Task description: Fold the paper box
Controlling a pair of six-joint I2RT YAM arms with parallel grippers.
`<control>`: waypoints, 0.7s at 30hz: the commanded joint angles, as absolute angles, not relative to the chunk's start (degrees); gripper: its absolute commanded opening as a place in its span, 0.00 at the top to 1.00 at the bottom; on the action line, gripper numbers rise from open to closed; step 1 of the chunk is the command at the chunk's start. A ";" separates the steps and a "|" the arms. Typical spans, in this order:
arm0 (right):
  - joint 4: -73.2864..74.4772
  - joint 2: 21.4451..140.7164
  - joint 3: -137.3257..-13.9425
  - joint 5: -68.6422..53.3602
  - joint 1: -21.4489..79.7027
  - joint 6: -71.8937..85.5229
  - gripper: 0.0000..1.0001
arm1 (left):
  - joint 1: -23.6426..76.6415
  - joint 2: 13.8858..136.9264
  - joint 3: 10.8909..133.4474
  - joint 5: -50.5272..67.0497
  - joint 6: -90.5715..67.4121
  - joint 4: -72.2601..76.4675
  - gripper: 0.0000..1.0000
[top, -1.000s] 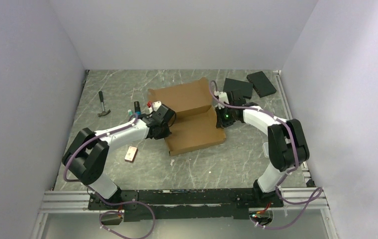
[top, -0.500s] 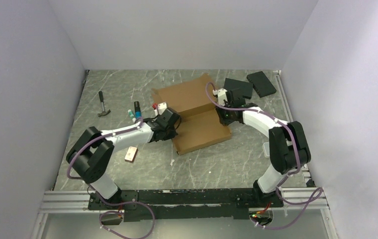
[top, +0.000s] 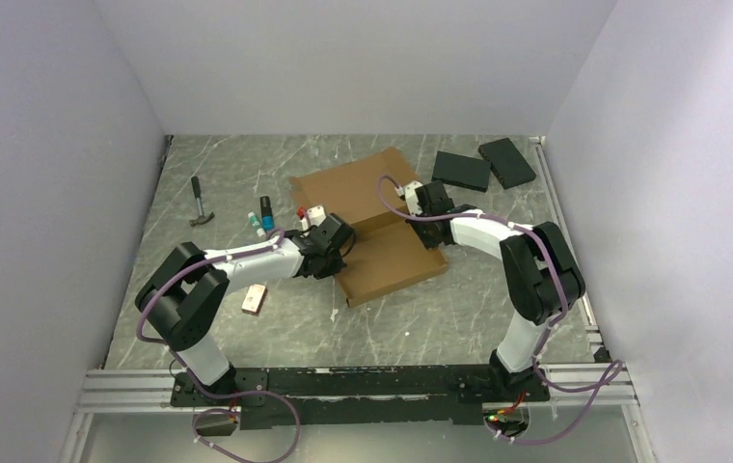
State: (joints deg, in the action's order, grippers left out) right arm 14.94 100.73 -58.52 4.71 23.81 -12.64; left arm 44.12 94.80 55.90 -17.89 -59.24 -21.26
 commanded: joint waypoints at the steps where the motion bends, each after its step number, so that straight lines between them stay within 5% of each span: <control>1: 15.78 101.62 -60.12 4.57 24.82 -15.35 0.88 | 44.78 93.56 59.33 -18.37 -59.31 -19.47 1.00; 3: 16.72 100.32 -60.52 1.15 23.88 -14.57 0.69 | 44.74 93.96 59.64 -19.14 -58.73 -20.34 1.00; 7: 18.35 97.31 -60.74 -8.59 20.75 -13.18 0.45 | 44.70 95.37 60.63 -20.33 -57.65 -22.37 0.98; 10: 19.02 95.11 -60.53 -14.64 18.47 -12.63 0.32 | 44.68 96.81 61.75 -21.14 -57.24 -24.15 0.84; 21: 20.19 91.79 -60.47 -21.09 14.50 -12.26 0.16 | 44.70 96.88 64.39 -22.68 -55.58 -26.94 0.44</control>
